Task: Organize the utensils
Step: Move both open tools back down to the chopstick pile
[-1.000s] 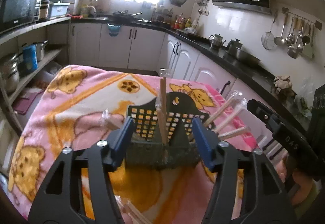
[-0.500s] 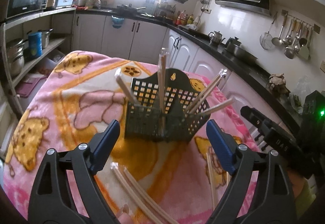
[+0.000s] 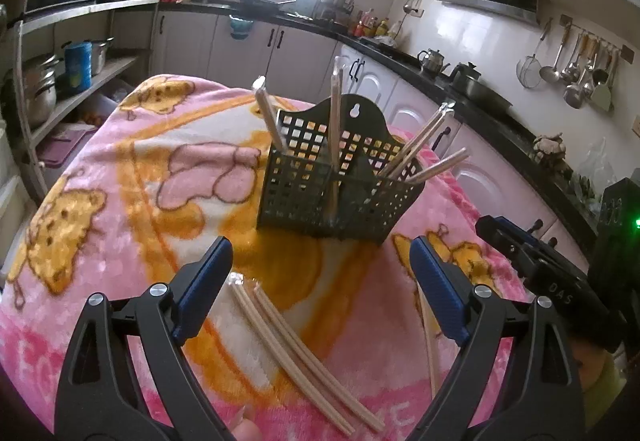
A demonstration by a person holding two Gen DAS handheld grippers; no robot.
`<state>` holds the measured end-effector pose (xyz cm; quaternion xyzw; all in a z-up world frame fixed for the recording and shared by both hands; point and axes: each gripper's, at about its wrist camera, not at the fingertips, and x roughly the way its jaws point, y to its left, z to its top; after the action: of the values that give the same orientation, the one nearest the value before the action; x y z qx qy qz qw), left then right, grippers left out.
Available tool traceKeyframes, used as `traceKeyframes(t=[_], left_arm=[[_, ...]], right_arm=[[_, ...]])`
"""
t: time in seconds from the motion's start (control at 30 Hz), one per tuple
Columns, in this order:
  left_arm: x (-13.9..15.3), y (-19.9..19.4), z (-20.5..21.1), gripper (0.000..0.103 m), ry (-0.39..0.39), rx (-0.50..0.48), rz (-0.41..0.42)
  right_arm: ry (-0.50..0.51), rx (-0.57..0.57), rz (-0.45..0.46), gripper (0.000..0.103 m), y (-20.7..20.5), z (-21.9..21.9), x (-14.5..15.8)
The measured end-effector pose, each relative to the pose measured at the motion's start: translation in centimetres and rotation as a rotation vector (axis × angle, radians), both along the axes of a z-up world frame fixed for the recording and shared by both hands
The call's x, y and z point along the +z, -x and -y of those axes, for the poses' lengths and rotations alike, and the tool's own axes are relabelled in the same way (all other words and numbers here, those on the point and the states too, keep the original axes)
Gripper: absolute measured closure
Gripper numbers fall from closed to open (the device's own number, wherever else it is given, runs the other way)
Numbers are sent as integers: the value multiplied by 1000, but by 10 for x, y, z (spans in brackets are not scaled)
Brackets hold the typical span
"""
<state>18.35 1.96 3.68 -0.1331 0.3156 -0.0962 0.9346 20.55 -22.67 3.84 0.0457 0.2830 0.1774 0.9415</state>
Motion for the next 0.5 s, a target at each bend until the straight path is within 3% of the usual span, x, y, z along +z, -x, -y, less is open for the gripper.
traceKeyframes(t=[0.5], left_arm=[[-23,14,-9,22,12,9,-61]], right_arm=[[30,15,-43,43,14,1,-13]])
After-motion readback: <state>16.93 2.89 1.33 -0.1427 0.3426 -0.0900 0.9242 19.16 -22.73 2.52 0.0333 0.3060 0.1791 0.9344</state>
